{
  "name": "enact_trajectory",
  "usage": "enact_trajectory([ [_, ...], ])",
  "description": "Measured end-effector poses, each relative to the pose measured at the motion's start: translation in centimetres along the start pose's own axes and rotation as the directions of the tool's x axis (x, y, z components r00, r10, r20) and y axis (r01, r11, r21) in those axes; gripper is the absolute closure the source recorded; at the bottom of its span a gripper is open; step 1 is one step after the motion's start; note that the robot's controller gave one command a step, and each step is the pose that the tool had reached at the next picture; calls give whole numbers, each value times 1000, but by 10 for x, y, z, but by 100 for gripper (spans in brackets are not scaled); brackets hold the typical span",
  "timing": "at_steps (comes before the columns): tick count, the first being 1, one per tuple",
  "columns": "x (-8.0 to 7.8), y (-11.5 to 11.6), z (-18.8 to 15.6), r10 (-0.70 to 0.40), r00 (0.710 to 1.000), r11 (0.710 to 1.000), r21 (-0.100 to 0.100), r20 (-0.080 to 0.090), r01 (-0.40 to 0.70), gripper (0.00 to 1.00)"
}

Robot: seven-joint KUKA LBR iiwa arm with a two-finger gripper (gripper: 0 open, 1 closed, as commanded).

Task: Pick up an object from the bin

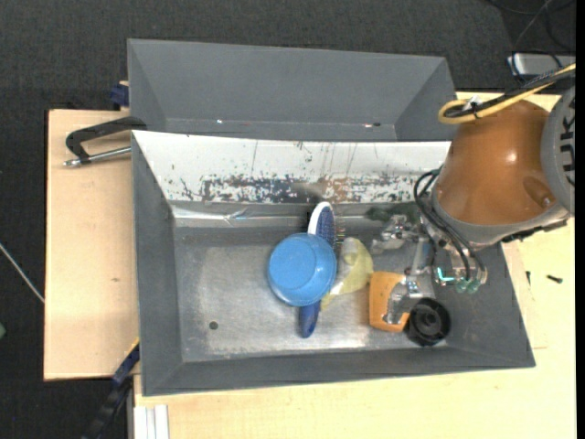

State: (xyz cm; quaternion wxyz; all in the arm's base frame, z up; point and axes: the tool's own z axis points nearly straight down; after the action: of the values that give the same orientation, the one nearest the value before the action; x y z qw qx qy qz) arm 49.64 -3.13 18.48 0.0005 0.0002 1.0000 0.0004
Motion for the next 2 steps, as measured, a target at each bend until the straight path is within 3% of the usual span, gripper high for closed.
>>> enact_trajectory([
  [1,-56,12,88,-154,988,988,1,2,154,0],
  [2,-83,-1,113,-183,983,983,2,2,183,0],
])
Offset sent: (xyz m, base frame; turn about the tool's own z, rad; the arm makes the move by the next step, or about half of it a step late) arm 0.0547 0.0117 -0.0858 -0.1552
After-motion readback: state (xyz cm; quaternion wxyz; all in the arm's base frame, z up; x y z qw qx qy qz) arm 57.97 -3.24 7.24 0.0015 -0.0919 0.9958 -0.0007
